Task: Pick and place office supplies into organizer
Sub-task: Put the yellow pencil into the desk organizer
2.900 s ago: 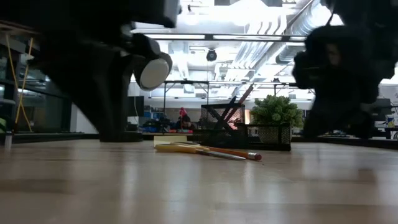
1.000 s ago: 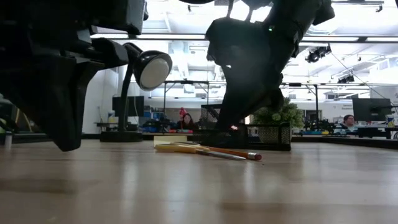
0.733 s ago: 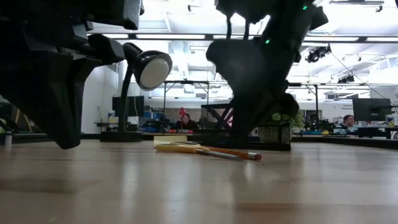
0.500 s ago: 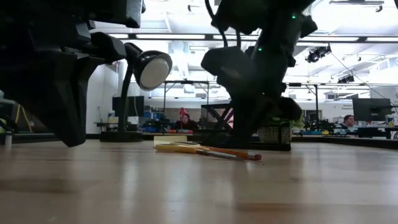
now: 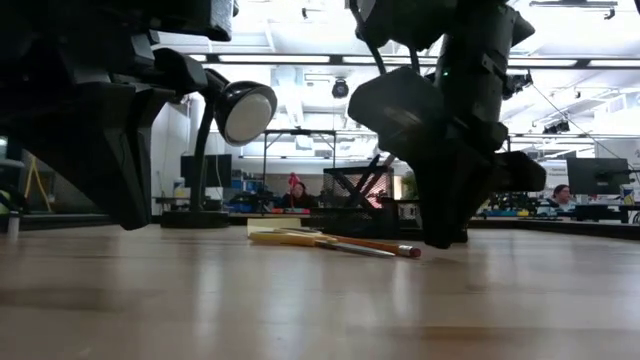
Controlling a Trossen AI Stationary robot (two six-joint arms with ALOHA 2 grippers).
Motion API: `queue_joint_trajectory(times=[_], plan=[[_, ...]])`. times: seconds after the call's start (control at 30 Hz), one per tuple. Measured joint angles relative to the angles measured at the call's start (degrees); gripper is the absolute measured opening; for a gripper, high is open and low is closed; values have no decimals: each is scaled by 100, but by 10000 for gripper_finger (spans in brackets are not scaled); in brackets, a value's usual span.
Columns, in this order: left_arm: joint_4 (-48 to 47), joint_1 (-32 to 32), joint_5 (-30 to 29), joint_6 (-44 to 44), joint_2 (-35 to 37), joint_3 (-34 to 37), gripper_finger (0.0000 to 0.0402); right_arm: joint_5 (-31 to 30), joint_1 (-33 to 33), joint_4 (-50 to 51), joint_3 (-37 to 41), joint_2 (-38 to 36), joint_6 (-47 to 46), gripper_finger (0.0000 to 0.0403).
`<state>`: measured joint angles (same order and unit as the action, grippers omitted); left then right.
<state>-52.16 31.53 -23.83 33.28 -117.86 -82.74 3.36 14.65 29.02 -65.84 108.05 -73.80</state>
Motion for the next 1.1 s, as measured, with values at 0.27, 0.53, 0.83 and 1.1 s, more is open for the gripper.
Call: queue_joint_trajectory(times=[0.27, 0.53, 0.83, 1.1], plan=[[2, 0, -39, -10, 2, 0, 1, -102, 0, 90, -265, 2, -7, 101], [2, 0, -30, -206, 2, 0, 1, -282, -58, 1014, -694, 2, 188, 113], [-21, 0, 4, -317, 2, 0, 0, -83, -15, 1033, -780, 344, 58, 113], [-35, 0, 45, -325, 2, 0, 1, -201, 3, 1465, -1547, 772, 338, 113]])
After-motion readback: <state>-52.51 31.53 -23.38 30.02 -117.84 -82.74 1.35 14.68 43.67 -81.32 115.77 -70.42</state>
